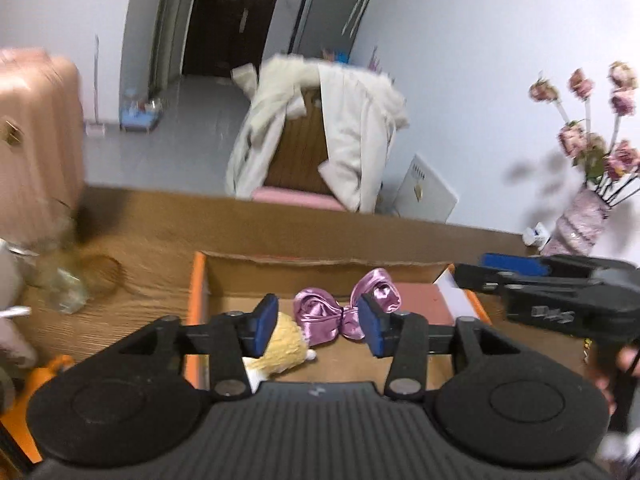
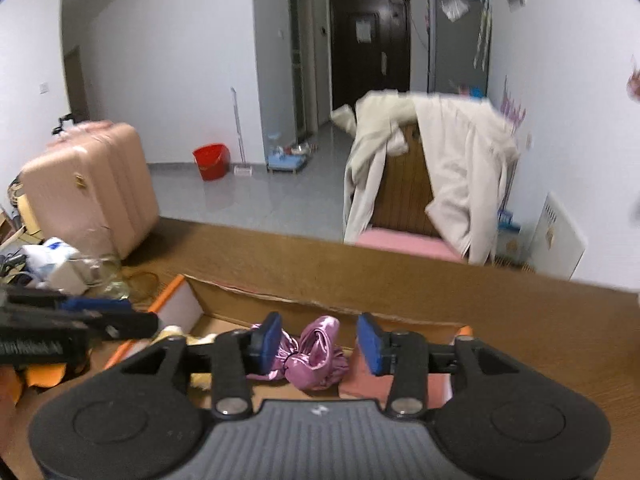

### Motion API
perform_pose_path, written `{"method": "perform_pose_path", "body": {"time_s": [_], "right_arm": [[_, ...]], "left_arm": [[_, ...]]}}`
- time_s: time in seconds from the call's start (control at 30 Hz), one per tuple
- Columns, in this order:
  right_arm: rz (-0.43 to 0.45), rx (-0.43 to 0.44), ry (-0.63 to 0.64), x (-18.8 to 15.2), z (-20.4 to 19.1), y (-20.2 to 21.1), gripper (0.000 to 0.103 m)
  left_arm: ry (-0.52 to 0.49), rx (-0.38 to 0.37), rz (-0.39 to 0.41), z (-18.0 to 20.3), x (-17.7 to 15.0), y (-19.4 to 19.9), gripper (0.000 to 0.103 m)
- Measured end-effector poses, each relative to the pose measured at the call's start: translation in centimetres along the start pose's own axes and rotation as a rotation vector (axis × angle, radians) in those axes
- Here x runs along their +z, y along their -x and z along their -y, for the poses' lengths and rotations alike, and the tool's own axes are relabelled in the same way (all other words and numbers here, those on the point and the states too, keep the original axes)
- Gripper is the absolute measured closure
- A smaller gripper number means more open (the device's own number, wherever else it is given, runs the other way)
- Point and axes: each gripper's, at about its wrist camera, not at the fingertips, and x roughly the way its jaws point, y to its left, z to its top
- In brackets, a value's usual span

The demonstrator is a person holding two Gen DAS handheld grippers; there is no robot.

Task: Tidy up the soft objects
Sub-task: 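Open both tools to drop the bow in the box and withdraw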

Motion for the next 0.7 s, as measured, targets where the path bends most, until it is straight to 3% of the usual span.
{"method": "perform_pose_path", "body": {"time_s": [0.13,0.23,0.5,0.57,0.63,0.7], "right_arm": [[0.028,-0.014,0.033,-1.1,0.9,7.1,0.045],[0.048,-0.045,0.041,-2.3,1.1,11.0,0.041],[0.129,-0.071,0.089,-7.0,-1.0,17.8,0.033],[0.159,-0.066,0.102,-8.9,-1.8,19.6,0.031],[0.189,-0.048,0.115,-11.0,-2.4,21.2,0.022],[0.220,-0.037,0.127,-13.6,-3.3,22.7,0.020]], "left_arm": [[-0.059,0.007,0.066,-0.6,-1.7,7.3,0.040],[-0.098,0.046,0.112,-0.8,-3.3,11.9,0.038],[-0.088,0.099,0.173,-0.1,-7.7,18.3,0.026],[-0.096,0.109,0.215,0.2,-9.8,19.9,0.020],[-0.081,0.109,0.247,0.3,-12.1,21.2,0.019],[-0.072,0.124,0.272,0.5,-14.6,22.3,0.019]]}}
